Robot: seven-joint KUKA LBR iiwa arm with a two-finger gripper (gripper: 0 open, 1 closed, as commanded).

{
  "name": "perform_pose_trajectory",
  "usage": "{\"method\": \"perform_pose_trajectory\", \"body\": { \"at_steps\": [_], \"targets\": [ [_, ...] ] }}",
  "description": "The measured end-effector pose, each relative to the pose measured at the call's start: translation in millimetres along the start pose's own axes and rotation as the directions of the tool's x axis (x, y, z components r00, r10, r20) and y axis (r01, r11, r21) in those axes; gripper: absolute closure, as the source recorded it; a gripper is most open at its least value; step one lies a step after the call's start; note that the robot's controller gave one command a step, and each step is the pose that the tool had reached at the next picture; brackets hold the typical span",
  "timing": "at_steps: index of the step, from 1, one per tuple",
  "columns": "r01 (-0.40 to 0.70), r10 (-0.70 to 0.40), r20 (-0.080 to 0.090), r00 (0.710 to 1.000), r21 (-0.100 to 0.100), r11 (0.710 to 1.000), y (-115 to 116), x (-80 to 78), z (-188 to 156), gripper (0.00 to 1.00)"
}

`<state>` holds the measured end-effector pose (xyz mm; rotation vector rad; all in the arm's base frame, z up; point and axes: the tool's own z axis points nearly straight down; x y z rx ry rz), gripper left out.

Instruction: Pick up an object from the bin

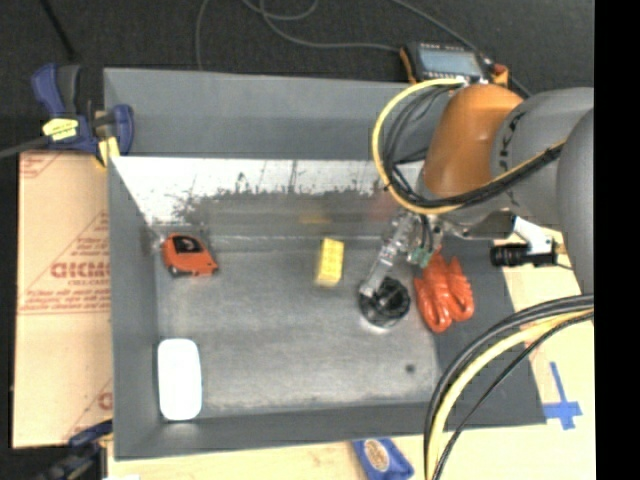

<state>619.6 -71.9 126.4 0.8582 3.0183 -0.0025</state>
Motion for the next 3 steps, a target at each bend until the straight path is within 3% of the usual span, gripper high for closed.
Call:
{"method": "perform_pose_trajectory", "body": {
  "at_steps": [1,2,3],
  "targets": [
    [0.001,-0.001,0.0,1.0,0.0,1.0,0,0.0,0,0.0],
    [0.199,-0.199,0.006,0.98,-0.003,0.98,-15,13.9,21,0.0],
    [0.28,-0.28,0.006,0.96,-0.004,0.96,-60,41.6,53,1.0]
  ]
}}
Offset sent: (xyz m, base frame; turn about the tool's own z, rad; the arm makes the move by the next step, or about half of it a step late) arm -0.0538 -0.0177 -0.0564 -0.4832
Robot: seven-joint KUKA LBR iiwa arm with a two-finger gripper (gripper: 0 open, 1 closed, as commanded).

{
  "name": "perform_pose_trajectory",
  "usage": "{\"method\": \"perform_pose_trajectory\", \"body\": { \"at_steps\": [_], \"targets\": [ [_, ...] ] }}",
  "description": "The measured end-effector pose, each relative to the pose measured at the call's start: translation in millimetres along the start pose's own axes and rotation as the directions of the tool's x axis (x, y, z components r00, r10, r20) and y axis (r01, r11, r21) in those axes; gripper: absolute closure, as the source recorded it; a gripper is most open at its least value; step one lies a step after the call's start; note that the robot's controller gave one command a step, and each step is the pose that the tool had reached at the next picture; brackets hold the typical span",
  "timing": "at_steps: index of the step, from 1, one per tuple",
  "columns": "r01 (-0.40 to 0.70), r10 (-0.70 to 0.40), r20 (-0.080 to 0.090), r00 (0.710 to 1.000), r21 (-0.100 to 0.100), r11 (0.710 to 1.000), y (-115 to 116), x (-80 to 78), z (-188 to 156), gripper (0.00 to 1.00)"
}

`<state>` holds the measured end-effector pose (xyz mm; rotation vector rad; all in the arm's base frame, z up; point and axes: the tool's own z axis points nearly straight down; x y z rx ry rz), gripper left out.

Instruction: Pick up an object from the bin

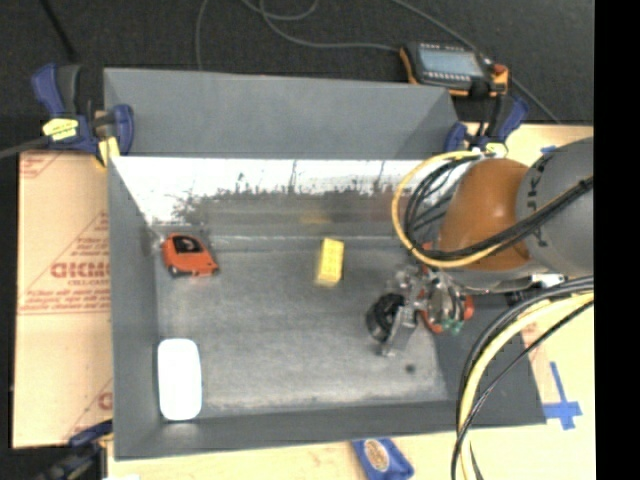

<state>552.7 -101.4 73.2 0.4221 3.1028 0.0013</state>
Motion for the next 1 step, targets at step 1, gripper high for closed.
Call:
{"method": "perform_pose_trajectory", "body": {
  "at_steps": [1],
  "targets": [
    [0.0,0.0,0.0,1.0,0.0,1.0,0.0,0.0,0.0,1.0]
  ]
}}
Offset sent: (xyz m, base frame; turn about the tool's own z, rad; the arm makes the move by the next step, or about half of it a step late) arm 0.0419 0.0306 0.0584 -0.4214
